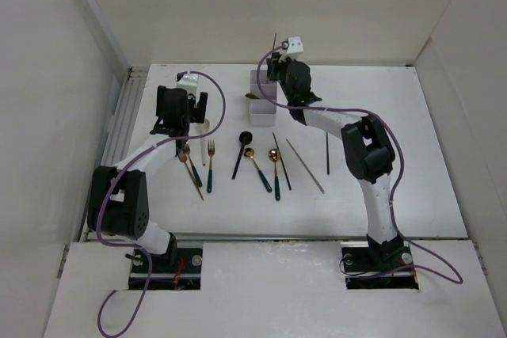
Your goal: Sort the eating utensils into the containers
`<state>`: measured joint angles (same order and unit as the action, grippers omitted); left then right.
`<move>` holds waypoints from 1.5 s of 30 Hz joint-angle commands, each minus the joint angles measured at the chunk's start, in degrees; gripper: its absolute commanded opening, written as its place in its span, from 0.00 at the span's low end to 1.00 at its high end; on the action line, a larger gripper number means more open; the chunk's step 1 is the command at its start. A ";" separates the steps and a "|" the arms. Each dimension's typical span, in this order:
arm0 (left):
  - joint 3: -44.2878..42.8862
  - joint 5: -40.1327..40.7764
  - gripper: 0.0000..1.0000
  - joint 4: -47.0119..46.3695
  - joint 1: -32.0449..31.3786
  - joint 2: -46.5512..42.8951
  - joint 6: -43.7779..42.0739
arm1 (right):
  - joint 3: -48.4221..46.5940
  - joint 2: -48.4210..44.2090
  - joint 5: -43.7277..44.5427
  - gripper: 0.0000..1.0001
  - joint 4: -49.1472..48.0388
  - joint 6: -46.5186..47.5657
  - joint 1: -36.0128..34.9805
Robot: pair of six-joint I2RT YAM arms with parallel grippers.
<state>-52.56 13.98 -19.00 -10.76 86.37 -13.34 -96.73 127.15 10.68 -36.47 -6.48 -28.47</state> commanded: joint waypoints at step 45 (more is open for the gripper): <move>6.50 -3.42 0.99 -2.97 -0.31 -9.29 0.07 | 17.02 -14.30 -3.65 0.37 71.53 -11.45 14.32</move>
<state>-46.41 11.86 -21.17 -10.83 79.57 -13.34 -77.52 111.68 6.31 31.99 -16.75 -14.02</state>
